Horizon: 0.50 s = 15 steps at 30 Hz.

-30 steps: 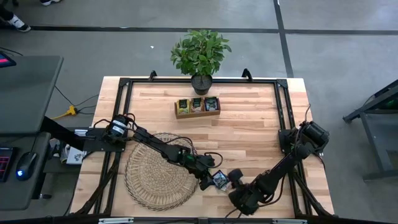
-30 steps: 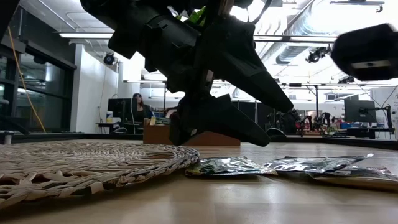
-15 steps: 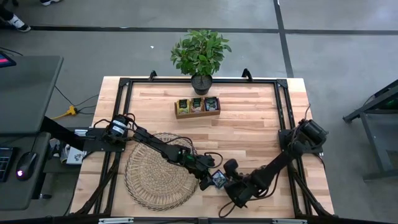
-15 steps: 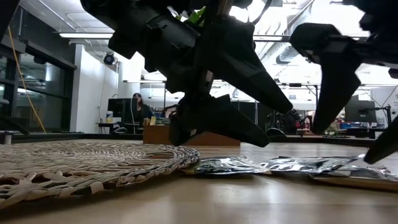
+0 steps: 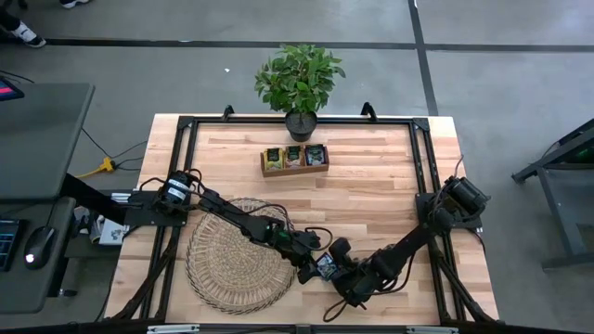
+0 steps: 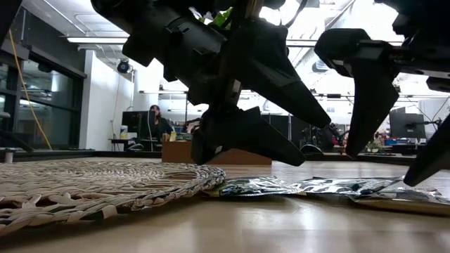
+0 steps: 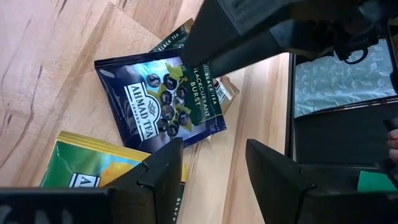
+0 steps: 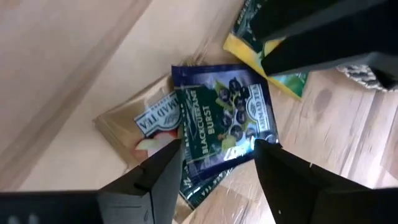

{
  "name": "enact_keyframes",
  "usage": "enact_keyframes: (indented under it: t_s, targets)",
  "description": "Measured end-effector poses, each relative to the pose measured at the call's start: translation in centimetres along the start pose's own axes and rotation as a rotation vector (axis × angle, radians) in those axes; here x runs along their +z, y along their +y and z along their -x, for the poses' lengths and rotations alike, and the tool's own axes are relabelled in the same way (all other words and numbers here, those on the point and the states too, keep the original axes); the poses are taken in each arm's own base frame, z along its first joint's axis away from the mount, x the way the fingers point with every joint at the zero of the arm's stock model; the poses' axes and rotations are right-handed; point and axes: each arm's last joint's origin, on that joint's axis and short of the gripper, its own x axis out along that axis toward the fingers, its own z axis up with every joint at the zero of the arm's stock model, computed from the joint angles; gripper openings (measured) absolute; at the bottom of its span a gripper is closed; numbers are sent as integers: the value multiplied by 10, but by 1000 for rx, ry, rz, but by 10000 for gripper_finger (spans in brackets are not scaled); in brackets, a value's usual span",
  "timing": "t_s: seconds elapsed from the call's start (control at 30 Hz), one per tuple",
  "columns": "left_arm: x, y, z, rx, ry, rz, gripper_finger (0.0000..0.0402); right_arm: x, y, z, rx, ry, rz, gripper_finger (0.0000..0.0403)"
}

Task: Pick & Place Tea
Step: Put the blue tea bag into the right section of the wooden organizer

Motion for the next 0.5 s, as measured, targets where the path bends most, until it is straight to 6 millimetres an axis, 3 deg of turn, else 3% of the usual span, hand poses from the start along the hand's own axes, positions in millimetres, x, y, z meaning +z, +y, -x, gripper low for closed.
enact_keyframes:
  t_s: [0.5]
  targets:
    - [0,0,0,0,1,0,175,-1,0,-15,46,22,-10,125]
